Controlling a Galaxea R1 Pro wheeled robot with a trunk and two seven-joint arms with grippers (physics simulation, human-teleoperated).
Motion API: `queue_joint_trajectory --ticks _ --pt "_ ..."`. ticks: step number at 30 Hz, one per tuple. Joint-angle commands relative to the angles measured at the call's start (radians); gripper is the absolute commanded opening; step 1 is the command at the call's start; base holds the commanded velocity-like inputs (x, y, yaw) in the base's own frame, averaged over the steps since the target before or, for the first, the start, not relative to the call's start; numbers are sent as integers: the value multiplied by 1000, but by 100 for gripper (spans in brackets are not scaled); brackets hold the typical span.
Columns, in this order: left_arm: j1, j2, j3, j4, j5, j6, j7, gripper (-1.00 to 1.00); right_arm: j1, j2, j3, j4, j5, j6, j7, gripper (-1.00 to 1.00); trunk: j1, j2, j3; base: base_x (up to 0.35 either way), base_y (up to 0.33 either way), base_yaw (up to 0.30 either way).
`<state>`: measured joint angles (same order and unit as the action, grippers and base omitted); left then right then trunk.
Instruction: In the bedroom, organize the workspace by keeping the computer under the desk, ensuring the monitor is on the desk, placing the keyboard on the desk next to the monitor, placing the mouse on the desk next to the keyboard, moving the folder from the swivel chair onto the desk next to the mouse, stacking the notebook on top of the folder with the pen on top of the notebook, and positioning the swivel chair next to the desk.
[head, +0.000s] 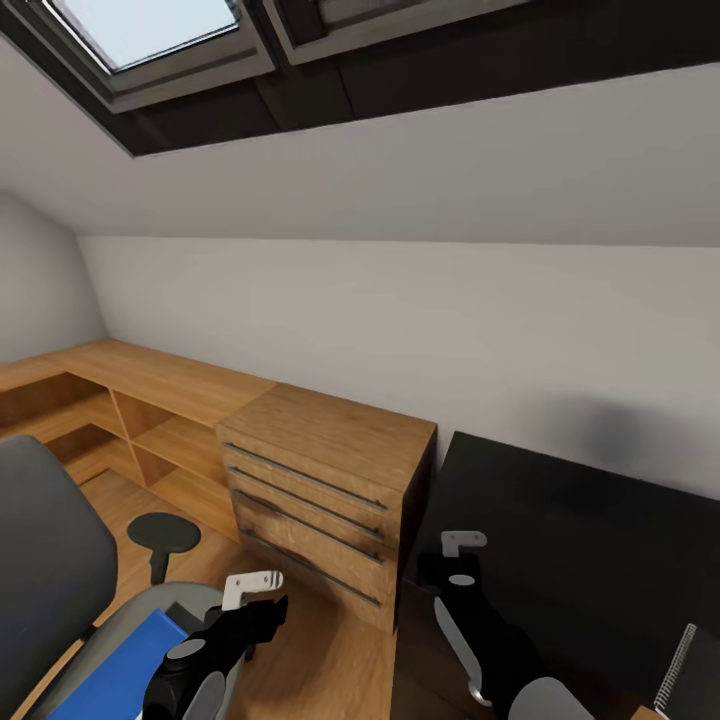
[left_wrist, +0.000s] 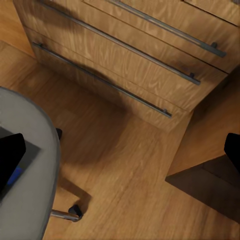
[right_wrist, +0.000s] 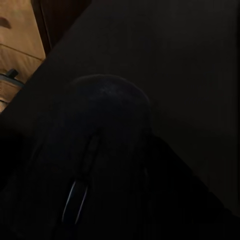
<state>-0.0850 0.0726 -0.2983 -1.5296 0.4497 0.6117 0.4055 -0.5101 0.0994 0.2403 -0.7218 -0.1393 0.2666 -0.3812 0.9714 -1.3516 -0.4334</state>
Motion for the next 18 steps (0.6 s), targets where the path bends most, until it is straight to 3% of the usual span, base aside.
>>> queue_joint_trajectory --ticks 1,11,14,18 --pt "-1 1 -3 -1 11 2 10 100 -1 -1 5 -2 -14 2 -10 -100 -4 7 2 0 0 0" --pt "-1 1 -4 -1 9 0 13 100 -1 -3 2 -25 -13 3 -14 -100 -42 77 33 0 0 0" --pt "-1 1 -4 -1 9 1 13 100 1 -9 -7 -128 -12 18 -19 -100 -54 98 43 0 0 0" --pt "-1 1 -3 -2 9 2 13 100 9 -33 -28 -287 -19 91 -32 -100 -69 126 55 0 0 0"
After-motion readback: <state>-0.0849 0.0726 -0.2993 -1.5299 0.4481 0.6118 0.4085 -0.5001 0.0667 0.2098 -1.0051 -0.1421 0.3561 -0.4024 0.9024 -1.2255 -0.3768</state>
